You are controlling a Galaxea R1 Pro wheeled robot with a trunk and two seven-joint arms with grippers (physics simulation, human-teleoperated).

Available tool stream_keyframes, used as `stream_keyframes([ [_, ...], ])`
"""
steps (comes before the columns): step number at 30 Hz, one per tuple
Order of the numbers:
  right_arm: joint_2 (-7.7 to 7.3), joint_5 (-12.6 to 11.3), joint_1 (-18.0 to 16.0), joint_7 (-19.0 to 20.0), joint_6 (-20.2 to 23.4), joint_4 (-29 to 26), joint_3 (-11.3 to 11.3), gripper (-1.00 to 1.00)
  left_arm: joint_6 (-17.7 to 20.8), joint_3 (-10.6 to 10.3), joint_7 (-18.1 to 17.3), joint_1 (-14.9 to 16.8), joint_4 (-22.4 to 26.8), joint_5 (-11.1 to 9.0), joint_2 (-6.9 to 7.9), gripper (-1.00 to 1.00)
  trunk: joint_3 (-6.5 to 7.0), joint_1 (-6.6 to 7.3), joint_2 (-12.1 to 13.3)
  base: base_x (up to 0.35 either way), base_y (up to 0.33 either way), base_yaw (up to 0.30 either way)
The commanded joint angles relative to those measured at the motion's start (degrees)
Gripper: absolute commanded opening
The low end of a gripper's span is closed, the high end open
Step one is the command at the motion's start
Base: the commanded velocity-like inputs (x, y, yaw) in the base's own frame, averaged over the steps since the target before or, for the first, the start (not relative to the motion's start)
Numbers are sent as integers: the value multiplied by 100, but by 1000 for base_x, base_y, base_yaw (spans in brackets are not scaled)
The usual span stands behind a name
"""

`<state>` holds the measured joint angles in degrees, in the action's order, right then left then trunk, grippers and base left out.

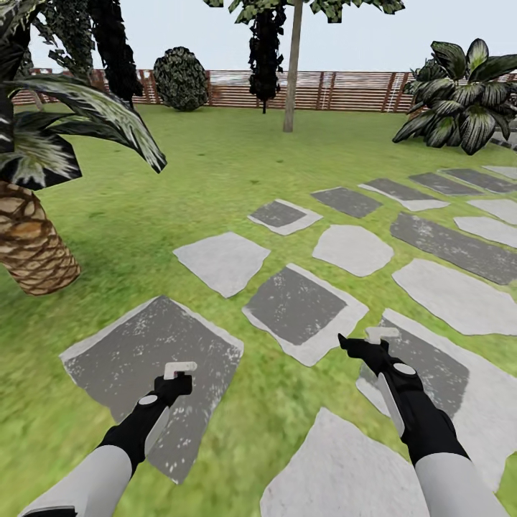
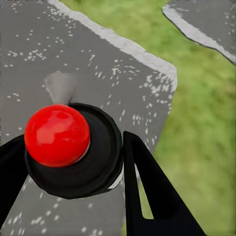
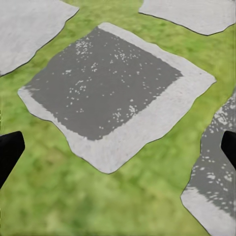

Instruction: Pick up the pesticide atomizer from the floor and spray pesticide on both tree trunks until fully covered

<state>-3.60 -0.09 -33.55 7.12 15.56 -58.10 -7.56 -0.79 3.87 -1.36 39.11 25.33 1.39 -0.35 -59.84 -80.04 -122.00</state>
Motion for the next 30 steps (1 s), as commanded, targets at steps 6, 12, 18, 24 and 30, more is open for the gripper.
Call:
stream_keyframes([
  [6,0,0,-2,0,0,0,0,100,0,-1,4,0,0,2,3,-100,108,132,242,0,0,-1],
  [12,0,2,2,0,0,0,0,100,0,-1,4,0,-2,2,2,-100,216,264,483,0,0,0],
  [18,0,5,4,0,0,8,0,100,-7,0,4,0,15,-7,1,-100,216,264,483,0,0,-45],
  [24,0,4,-1,0,0,9,0,100,-9,-1,8,0,16,6,0,-100,216,264,483,99,0,-270],
  [30,2,9,-2,0,0,9,0,100,-9,-1,9,0,16,10,2,-100,216,264,483,327,0,-48],
])
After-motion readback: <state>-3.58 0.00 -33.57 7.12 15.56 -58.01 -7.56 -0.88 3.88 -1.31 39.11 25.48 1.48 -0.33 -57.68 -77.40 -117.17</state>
